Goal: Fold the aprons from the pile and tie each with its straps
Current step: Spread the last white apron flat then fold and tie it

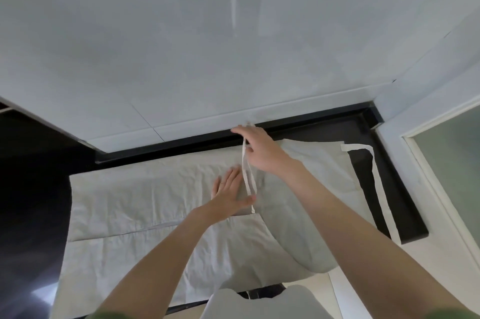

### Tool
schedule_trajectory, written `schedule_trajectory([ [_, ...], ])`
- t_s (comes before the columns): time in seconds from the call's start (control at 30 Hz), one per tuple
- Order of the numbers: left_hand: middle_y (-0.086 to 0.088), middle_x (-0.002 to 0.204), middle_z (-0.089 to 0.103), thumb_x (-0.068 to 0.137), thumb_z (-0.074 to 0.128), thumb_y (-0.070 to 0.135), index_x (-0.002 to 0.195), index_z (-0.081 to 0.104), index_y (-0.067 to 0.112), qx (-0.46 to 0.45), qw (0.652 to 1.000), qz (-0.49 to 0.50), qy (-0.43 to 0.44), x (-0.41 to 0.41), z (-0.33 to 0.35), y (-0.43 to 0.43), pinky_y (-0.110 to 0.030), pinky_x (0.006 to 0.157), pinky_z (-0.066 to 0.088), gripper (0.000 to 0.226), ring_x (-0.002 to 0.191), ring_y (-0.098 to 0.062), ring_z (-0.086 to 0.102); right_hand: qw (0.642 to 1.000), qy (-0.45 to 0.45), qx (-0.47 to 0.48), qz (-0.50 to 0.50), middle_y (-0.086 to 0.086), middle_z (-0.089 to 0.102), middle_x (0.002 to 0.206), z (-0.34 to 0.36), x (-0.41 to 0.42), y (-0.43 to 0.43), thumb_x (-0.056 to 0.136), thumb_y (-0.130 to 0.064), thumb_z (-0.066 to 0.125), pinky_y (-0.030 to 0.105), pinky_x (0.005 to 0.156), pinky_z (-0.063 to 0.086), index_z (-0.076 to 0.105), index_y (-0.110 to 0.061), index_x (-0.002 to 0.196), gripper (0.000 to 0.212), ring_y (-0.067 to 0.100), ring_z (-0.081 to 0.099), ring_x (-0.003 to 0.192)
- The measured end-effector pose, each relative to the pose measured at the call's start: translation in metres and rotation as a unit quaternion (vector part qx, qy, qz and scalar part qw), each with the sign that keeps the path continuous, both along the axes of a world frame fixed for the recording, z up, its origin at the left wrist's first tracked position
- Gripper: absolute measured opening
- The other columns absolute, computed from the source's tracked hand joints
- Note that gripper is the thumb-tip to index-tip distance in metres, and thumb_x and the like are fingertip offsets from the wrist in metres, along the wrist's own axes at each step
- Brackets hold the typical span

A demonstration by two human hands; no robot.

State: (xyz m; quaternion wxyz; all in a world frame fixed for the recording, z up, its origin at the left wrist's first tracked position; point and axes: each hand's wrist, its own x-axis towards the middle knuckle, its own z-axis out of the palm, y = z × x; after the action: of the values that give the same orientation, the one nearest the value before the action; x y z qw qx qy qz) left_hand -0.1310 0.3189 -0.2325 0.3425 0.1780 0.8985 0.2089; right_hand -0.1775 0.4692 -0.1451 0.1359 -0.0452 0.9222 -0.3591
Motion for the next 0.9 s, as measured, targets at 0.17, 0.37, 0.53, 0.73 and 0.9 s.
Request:
schedule_trajectory([
  [0.17,0.007,0.155,0.024,0.092,0.056,0.039,0.151,0.017,0.026,0.048,0.992,0.109,0.035,-0.003,0.011,0.002,-0.034,0.116,0.005,0.072,0.145,-0.015,0.015,0.995,-0.084,0.015,0.05,-0.003,0.028,0.157,-0.011,0.011,-0.005,0.089,0.005,0.042,0.036,0.102,0.038,0.016,-0.029,0.154,0.078,0.011,0.049,0.121],
  [0.37,-0.015,0.127,0.048,0.079,0.056,0.011,0.131,0.045,0.003,0.057,0.969,0.148,0.187,0.002,0.011,0.006,-0.042,0.096,0.039,0.054,0.116,-0.036,0.047,0.983,-0.115,0.096,-0.103,0.007,0.044,0.142,-0.034,0.049,0.042,0.091,-0.004,0.046,0.044,0.105,0.035,0.02,-0.025,0.151,0.069,0.029,0.042,0.13],
  [0.53,-0.012,0.142,0.043,0.087,0.051,0.012,0.123,0.059,0.013,0.086,0.965,-0.09,0.233,0.011,0.01,0.018,-0.043,0.109,0.024,0.038,0.13,-0.032,0.04,0.914,-0.205,0.176,-0.304,0.011,0.033,0.146,-0.048,0.104,0.11,0.092,-0.013,0.049,0.045,0.104,0.031,0.016,-0.018,0.15,0.067,0.032,0.033,0.132],
  [0.73,-0.005,0.162,-0.002,0.092,0.05,0.048,0.15,0.021,0.03,-0.054,0.953,-0.258,0.148,0.011,0.017,0.046,-0.046,0.116,-0.007,0.068,0.149,-0.023,-0.006,0.822,-0.279,0.228,-0.441,0.013,0.037,0.139,-0.048,0.162,0.159,0.082,-0.03,0.067,0.048,0.101,0.034,0.025,-0.012,0.142,0.075,0.034,0.036,0.129],
  [0.9,-0.004,0.156,-0.031,0.08,0.052,0.071,0.152,-0.012,0.035,-0.119,0.943,-0.293,0.108,0.022,0.006,0.048,-0.056,0.114,-0.016,0.103,0.142,-0.029,-0.031,0.814,-0.305,0.239,-0.433,0.009,0.05,0.121,-0.047,0.167,0.171,0.081,-0.035,0.065,0.042,0.097,0.037,0.05,-0.012,0.113,0.042,0.031,0.044,0.117],
])
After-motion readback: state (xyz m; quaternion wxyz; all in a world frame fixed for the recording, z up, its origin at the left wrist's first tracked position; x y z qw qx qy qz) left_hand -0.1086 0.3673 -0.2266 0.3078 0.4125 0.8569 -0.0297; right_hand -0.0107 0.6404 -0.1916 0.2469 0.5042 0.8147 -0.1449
